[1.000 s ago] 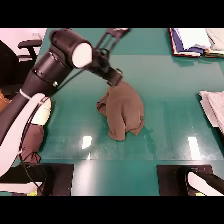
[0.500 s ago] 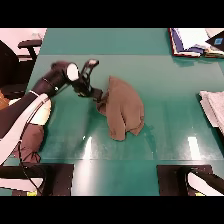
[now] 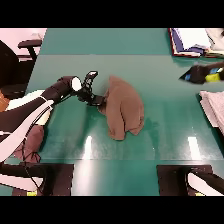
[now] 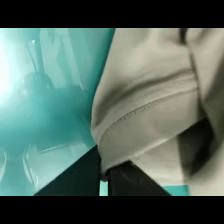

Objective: Fold the shirts.

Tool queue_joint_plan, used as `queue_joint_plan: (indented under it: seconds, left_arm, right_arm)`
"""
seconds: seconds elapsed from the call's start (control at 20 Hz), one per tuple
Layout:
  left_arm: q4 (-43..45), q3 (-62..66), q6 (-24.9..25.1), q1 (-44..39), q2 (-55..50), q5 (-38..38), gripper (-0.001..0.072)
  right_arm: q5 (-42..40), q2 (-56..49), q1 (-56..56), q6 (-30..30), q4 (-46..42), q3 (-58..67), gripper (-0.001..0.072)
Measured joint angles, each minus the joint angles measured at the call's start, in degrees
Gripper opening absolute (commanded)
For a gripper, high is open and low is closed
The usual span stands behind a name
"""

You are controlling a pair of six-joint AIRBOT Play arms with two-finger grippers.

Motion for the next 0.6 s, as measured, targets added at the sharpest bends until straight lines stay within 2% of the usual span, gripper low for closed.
queue_joint_plan:
  seconds: [0.05,0.35,0.6]
  left_arm:
    - [-0.1,0.7,0.3,0.0,0.0,0.2,0.0042]
    - [-0.1,3.3,0.7,0.0,-0.1,0.6,0.0042]
    - [-0.1,3.7,0.8,0.0,-0.1,0.0,0.0042]
  right_arm:
    - [-0.1,0.0,0.3,0.0,0.0,-3.5,0.0494]
    - [-3.4,-4.6,7.1,-0.6,3.2,-21.8,0.0491]
    - [-11.0,-11.7,14.3,-2.8,9.2,-27.6,0.0491]
